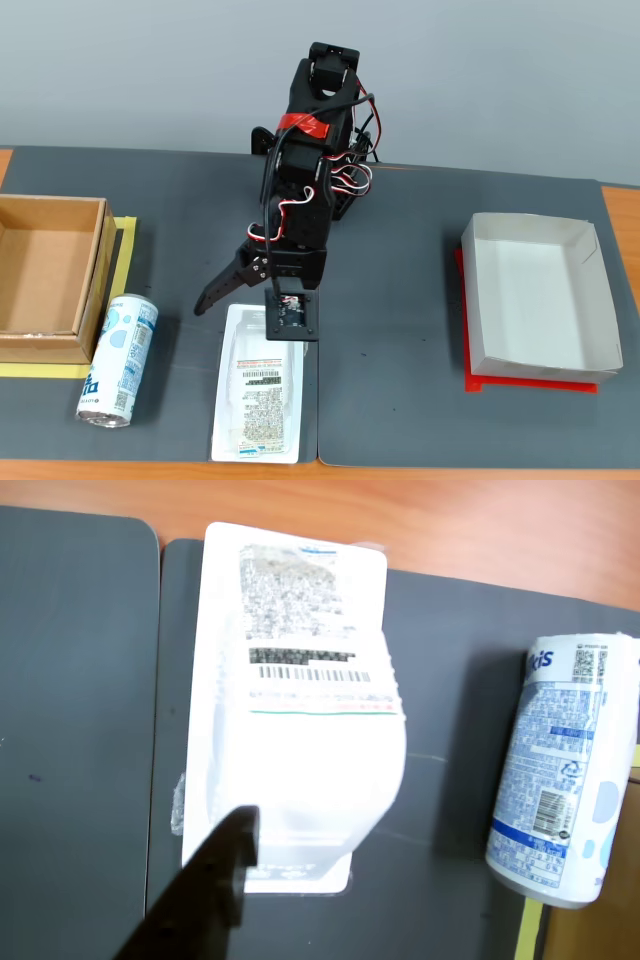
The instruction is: Pick the sandwich and put it in the gray box
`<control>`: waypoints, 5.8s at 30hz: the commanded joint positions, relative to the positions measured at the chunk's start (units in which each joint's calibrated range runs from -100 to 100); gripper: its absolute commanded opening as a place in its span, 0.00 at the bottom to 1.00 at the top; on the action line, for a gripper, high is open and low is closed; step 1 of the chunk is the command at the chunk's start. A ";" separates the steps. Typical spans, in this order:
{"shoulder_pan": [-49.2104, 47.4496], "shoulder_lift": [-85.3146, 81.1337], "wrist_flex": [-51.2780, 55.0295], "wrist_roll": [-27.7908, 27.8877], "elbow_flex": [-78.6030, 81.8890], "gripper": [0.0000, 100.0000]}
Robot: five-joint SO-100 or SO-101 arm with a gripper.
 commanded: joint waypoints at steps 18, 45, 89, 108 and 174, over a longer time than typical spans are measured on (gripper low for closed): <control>-3.33 6.70 -0.82 0.32 -2.92 0.47; -0.20 19.24 -8.11 0.42 -3.01 0.47; -2.36 4.49 -7.24 -0.05 -2.11 0.02; -20.04 -13.99 -8.02 -0.15 -3.01 0.02; -55.48 9.41 -31.20 -17.81 -6.99 0.03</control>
